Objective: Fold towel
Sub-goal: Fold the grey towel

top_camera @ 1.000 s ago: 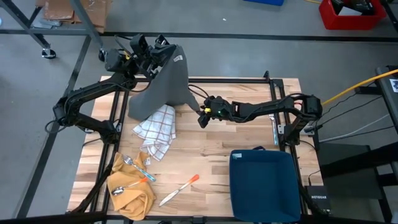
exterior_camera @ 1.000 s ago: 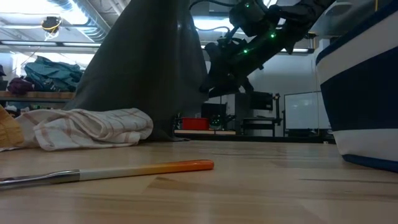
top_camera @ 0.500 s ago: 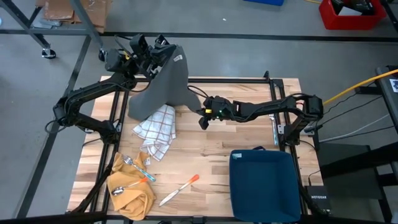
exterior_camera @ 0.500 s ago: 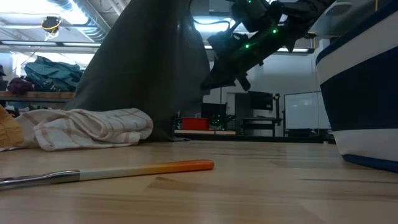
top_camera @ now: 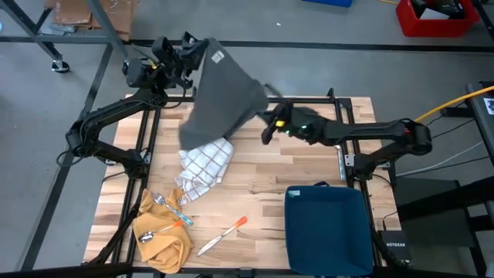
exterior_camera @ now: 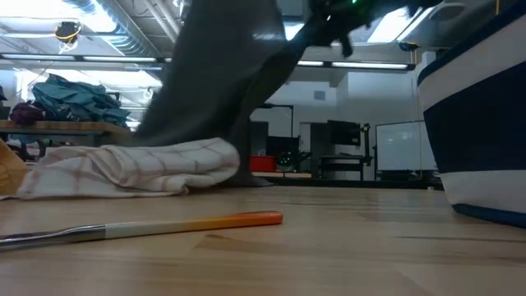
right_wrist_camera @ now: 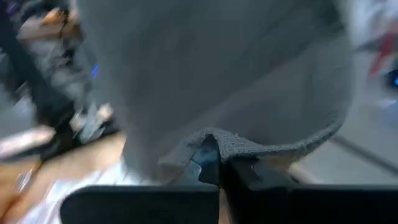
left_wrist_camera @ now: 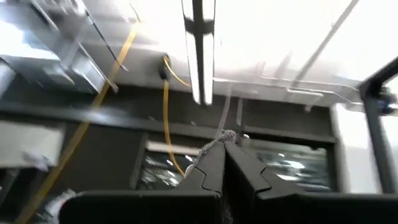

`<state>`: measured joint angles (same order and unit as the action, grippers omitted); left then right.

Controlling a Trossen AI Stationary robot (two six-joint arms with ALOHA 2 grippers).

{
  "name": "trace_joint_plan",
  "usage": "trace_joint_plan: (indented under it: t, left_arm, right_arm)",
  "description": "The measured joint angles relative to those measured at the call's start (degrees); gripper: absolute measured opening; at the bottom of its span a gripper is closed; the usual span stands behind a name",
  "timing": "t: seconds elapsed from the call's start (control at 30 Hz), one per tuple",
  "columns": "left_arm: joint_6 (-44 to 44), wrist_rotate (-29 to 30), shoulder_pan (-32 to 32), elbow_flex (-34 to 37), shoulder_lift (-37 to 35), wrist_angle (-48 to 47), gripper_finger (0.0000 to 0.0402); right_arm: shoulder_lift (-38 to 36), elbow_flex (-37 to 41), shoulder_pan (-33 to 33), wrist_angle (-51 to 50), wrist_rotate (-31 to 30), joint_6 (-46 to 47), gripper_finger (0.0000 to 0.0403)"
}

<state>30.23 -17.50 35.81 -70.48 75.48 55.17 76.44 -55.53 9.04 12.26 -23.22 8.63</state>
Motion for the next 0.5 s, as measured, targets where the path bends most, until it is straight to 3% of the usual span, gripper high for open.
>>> trace_joint_plan:
  t: [0.13,0.3,0.5]
  left_arm:
    - [-6.7,4.4,0.4,-1.5,0.0,0.2,0.0000]
    - [-14.6,8.9,0.3,-4.7,0.0,0.4,0.0000]
    - [-6.7,9.1,-0.1,-9.2,0.0,1.4,0.0000]
  right_arm:
    - [-4.6,-0.1,0.0,6.8,-5.0,-3.9,0.0003]
    - [-8.2,-0.1,0.9,19.0,-5.7,-10.7,0.0002]
    - [-12.3,-0.1,2.4,27.4,-5.7,-11.9,0.0001]
